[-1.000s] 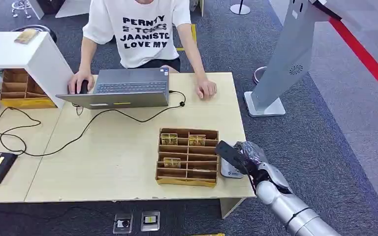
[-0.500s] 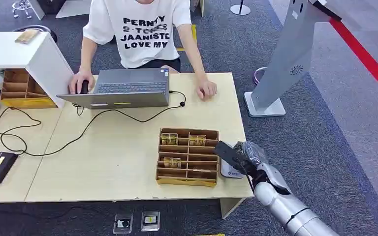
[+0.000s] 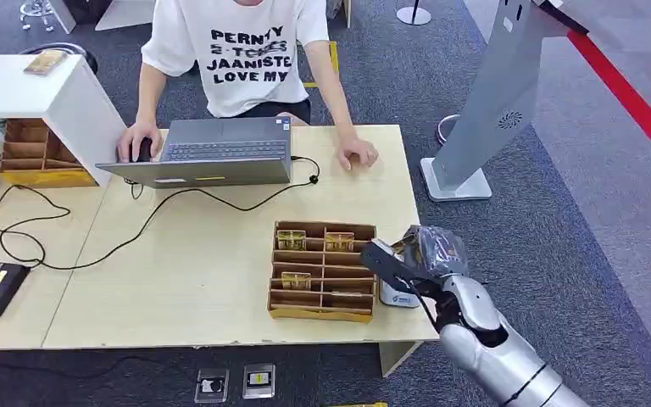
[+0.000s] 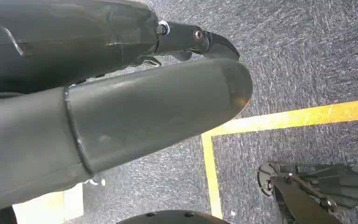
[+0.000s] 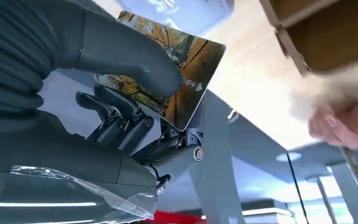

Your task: Pass the card to the sensor for recognition and then transmit it.

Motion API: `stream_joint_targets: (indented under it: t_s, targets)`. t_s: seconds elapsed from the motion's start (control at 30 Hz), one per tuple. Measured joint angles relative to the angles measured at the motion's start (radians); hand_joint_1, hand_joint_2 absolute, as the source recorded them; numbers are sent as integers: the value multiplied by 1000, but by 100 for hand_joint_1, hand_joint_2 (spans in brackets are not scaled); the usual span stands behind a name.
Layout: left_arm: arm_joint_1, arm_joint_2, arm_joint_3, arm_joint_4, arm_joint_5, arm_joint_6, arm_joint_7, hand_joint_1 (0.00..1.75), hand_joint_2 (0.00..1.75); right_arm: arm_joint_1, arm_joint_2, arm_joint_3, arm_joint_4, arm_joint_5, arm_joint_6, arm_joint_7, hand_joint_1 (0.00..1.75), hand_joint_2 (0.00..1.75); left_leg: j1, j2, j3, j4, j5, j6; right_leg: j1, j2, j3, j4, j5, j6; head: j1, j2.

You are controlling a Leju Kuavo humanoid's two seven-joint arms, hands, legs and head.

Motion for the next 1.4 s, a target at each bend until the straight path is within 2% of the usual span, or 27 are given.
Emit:
stream_joint_targets:
  t_s: [0.5,0.8,1.03,1.4]
  targets:
    - [0,0,0,0,-12,-2,-8,0,0,46,-35,-57,-274,120,9,21,175,175,0,0,0,0,0,0,0,0,0,0,0,0,0,0]
    - [0,0,0,0,-26,-11,-8,0,0,46,-25,-61,-353,132,29,-35,175,175,0,0,-1,0,0,0,0,0,0,0,0,0,0,0]
    - [-1,0,0,0,-36,-13,-10,0,0,1,21,-50,-354,99,47,-114,175,175,0,0,-2,0,0,0,0,0,0,0,0,0,0,0]
    - [-7,-3,0,0,-53,-12,-10,0,0,-186,156,24,-232,26,58,-221,175,175,0,0,-2,0,0,0,0,-1,-1,1,0,0,0,0]
